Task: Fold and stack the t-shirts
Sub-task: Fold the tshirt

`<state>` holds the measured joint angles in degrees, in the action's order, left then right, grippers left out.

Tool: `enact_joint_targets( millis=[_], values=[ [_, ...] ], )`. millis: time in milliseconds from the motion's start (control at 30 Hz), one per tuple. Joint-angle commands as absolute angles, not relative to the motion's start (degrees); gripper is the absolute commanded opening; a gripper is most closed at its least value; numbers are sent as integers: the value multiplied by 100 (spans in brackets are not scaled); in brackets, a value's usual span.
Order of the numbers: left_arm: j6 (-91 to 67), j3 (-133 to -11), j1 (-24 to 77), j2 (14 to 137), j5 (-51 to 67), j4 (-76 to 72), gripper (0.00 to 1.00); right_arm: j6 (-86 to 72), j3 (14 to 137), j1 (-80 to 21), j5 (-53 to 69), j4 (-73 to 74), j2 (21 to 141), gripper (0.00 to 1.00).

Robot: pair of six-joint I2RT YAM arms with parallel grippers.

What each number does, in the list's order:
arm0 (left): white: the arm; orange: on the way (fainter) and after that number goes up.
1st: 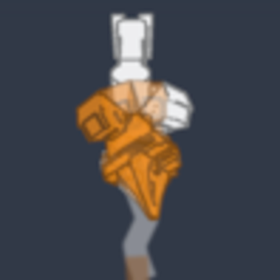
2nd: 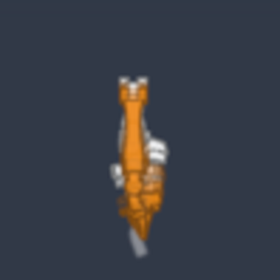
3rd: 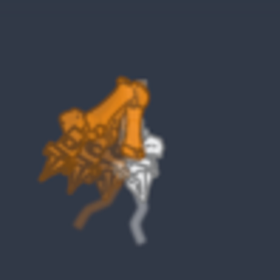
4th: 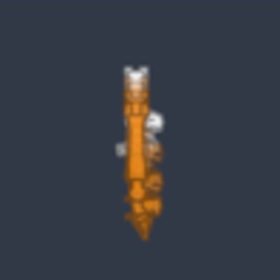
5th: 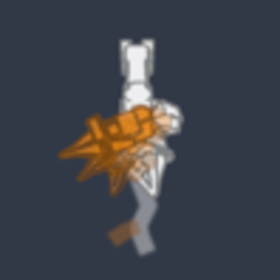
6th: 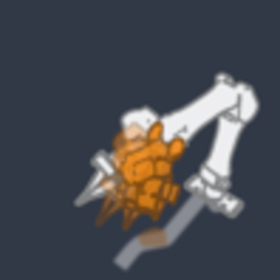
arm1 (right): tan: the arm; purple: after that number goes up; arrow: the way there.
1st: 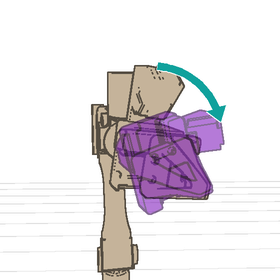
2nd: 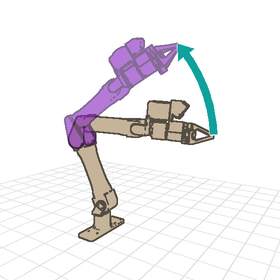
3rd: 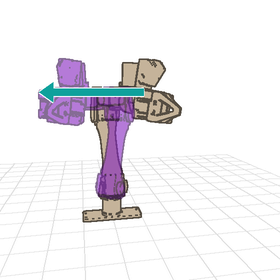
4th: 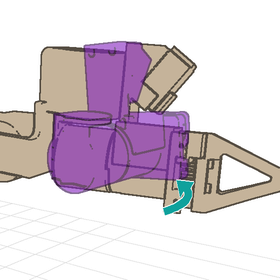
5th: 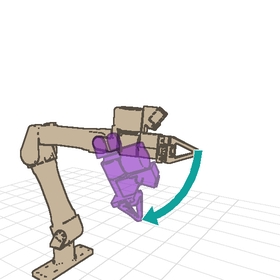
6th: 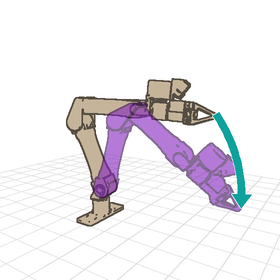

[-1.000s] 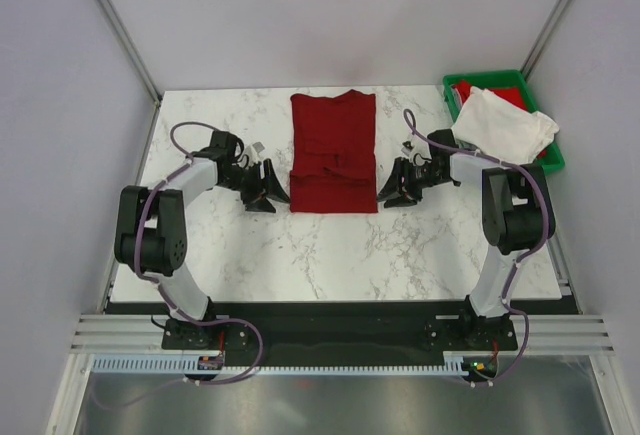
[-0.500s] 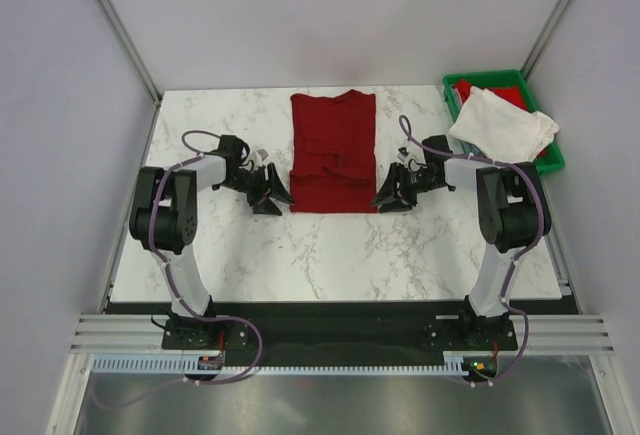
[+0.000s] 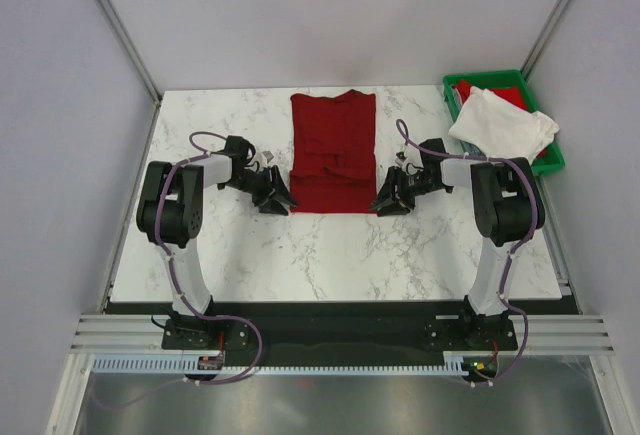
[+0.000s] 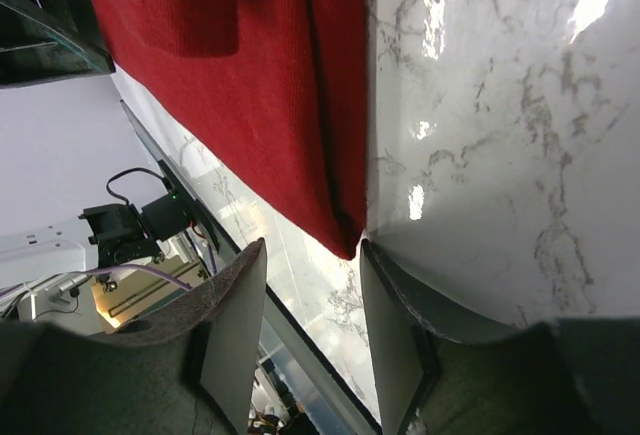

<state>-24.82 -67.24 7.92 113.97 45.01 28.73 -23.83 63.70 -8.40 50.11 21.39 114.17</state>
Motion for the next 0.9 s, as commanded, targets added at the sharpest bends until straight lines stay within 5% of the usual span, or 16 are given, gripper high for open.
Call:
enact_joint_targets(
  millis=[0, 300, 433, 567, 867],
  values=[
    [-2646, -6917, 905, 11461, 4693, 2760, 51, -2373, 6556, -853, 4966, 2030, 11566, 50],
    [-2689, -6961, 984, 11531, 4597, 2690, 30, -2478, 6627, -853, 4983, 1943, 11716, 26],
    [-2672, -7022, 993, 11514, 4351, 2707, 2, -2593, 6487, -853, 5080, 1705, 11655, 11],
    [-2584, -7137, 1002, 11347, 4342, 2812, 2, -2549, 6320, -853, 5246, 1661, 11470, 1],
    [-2259, -6715, 1116, 10267, 4210, 3050, 2, -2707, 5635, -738, 5537, 1679, 10407, 0]
  ],
)
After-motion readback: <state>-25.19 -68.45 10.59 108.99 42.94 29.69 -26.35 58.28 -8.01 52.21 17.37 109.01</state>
